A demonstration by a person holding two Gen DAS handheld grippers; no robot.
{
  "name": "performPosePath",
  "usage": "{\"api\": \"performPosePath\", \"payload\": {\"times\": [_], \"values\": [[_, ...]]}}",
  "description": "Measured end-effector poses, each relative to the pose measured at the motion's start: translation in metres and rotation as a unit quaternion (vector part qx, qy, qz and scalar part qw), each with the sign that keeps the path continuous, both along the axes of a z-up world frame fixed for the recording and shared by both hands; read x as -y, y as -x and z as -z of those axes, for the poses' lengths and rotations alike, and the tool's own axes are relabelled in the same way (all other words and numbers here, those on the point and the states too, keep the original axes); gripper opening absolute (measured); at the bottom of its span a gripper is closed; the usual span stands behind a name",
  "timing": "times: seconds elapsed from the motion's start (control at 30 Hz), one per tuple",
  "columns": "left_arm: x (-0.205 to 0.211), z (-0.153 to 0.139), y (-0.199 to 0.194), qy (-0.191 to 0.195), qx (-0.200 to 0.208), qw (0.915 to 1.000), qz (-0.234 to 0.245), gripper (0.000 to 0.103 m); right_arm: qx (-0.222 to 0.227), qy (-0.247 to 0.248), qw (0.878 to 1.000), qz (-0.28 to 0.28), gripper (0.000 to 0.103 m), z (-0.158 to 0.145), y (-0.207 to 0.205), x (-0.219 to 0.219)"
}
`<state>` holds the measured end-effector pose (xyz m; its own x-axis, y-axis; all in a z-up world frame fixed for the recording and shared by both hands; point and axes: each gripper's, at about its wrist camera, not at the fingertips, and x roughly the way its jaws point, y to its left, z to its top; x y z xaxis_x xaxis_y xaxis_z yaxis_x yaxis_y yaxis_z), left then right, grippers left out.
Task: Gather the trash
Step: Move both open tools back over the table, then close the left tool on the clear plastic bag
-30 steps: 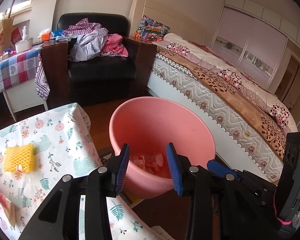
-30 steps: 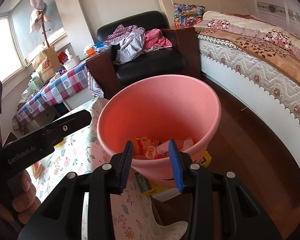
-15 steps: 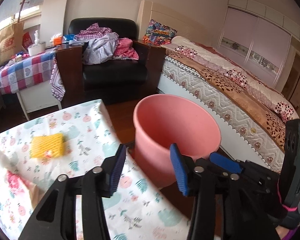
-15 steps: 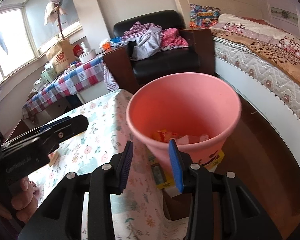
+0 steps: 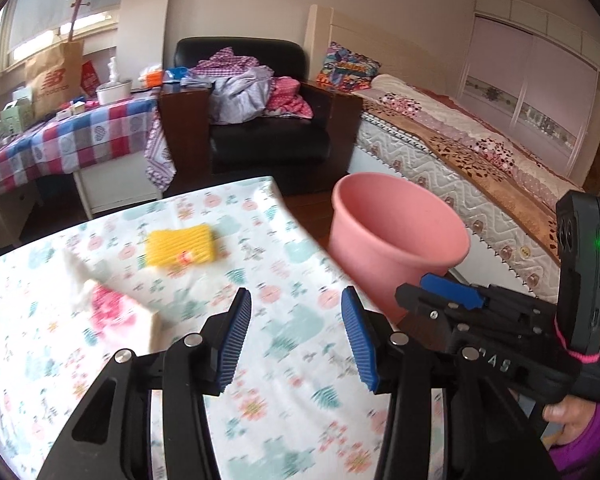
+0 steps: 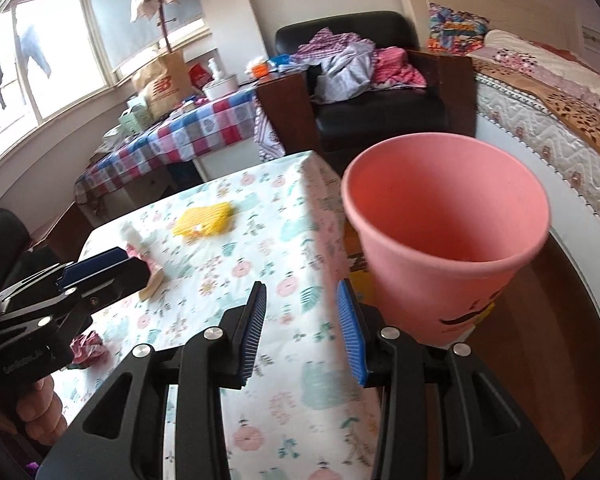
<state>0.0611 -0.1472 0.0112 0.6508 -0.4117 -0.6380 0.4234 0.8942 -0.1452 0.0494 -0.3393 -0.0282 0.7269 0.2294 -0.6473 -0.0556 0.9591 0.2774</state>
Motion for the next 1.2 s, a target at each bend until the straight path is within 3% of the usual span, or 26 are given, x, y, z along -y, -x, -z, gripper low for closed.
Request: {"api": "performPosePath", "payload": {"times": [0.4,0.7,0.9,1.1,1.2], "values": [[-0.08,0.004,0.005,0.002,-0.006,0.9974,-0.072,0.046,-0.019,0.006,0.999,-0.045,0.038,0.006,-0.01,-0.041],[-0.171,0.01,-0.03,-0.007,-0.018,0.9855,-0.168,0.046,-0.037,0.005,0.996,-0.08,0.038,0.011,-0.029,-0.071],[-0.198,0.023,-0.068,-0.014,-0.039,0.9825,-0.182,0.046,-0.038,0.011,0.995,-0.09,0.038,0.008,-0.038,-0.08],[-0.192,0.038,-0.102,-0.034,-0.046,0.9839,-0.17,0.046,-0.054,0.014,0.994,-0.091,0.038,0.015,-0.05,-0.083],[-0.194,0.046,-0.116,-0.024,-0.056,0.984,-0.167,0.046,-0.059,0.017,0.994,-0.093,0.038,0.019,-0.056,-0.085]]}}
